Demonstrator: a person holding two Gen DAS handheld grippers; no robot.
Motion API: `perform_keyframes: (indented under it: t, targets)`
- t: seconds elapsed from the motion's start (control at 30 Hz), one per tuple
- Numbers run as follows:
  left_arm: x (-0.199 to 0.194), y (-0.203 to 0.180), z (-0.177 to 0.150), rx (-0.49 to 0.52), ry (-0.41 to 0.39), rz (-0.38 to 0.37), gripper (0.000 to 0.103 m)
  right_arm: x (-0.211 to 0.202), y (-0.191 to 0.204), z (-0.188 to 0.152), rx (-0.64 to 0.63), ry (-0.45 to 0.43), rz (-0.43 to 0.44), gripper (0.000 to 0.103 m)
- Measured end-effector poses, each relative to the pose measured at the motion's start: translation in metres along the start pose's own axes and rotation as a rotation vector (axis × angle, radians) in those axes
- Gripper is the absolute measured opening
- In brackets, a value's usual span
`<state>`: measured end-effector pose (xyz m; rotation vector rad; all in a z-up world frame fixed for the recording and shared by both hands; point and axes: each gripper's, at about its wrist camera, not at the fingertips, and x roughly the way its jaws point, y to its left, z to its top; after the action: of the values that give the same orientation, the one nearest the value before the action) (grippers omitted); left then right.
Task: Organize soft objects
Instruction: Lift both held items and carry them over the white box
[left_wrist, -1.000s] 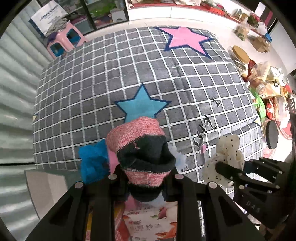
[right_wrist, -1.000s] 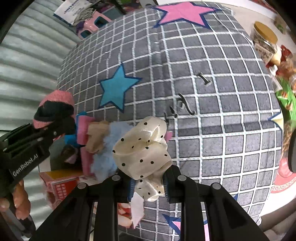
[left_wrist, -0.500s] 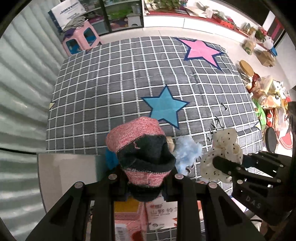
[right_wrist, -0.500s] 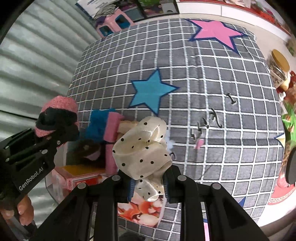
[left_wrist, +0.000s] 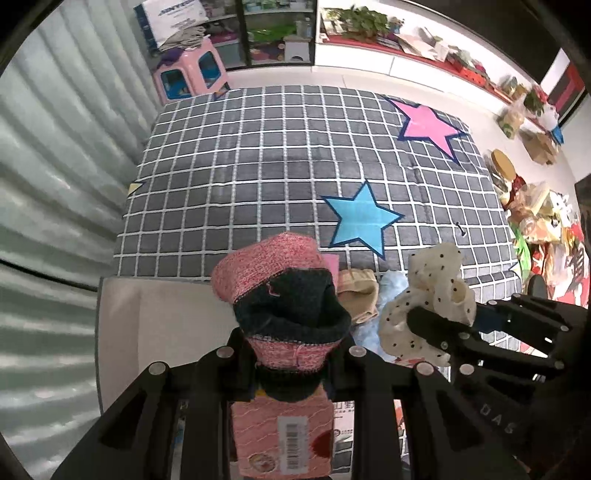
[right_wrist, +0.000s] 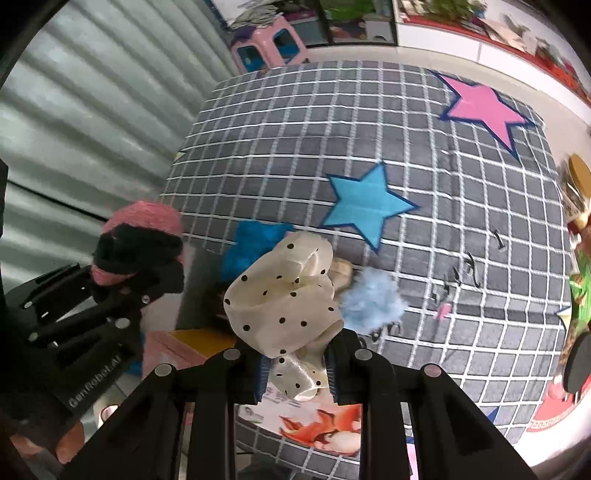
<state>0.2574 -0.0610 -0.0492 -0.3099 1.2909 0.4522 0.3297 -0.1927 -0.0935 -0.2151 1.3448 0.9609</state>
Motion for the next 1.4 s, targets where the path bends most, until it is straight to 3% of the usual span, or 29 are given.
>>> perform_keyframes:
  t: [0.73,1.4]
  targets:
    - [-0.022,0.093,-0.040,-0.184,-0.032,0.009,0.027,0.006,0.098,0.017,-0.185,0.024,0.000,0.026]
    - [-0.032,0.130,-0.105,-0.262,-0.026,0.030,0.027,0.010,0.165,-0.018,-0.296,0.059,0.032,0.026]
